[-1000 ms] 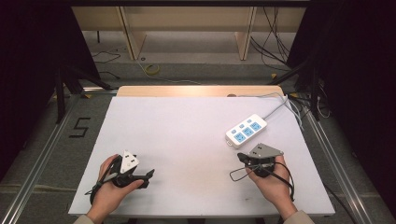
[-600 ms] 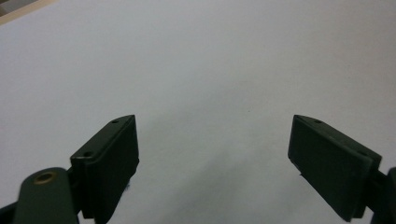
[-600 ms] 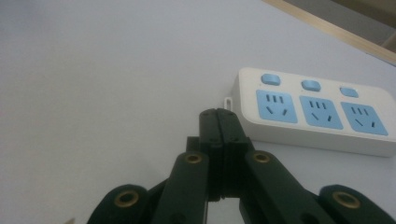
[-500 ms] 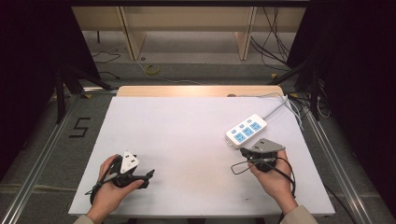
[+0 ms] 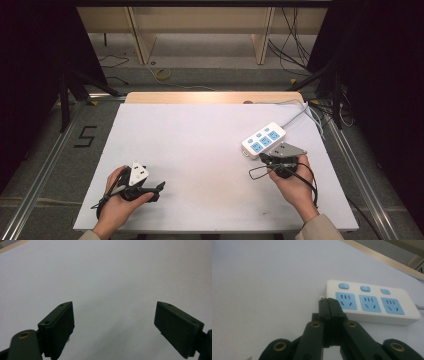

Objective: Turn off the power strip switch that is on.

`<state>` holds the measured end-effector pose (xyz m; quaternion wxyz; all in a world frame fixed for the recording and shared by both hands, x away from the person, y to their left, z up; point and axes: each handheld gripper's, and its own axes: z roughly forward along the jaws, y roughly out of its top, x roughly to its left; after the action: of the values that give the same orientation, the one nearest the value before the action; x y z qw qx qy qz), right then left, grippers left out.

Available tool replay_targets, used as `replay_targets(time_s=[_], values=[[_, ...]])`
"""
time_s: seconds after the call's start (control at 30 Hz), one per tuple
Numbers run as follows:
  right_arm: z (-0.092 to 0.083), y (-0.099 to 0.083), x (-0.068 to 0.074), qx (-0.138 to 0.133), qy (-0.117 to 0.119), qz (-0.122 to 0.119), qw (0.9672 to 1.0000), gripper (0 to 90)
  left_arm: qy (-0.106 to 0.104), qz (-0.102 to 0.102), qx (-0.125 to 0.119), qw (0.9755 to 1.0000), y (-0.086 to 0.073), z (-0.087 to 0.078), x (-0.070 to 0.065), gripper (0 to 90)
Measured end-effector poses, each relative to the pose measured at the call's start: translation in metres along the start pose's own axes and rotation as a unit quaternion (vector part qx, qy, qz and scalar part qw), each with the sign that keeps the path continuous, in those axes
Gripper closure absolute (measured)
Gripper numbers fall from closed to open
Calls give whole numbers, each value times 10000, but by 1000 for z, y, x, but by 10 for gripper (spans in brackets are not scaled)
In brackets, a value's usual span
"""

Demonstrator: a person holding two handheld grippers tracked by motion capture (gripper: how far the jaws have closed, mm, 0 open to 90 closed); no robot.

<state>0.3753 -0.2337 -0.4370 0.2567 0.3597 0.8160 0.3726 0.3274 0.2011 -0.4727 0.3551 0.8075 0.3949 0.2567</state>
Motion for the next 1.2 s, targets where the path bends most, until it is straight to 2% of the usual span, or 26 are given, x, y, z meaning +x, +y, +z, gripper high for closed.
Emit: replay_targets(time_s=[0.2,1.2], values=[[2,3,-5,11,-9,66,10000,900,-4,19,-3,10000,0,0,0,161],[10,13,-23,100,-226,89,9997,900,15,80,36,10000,0,0,0,162]])
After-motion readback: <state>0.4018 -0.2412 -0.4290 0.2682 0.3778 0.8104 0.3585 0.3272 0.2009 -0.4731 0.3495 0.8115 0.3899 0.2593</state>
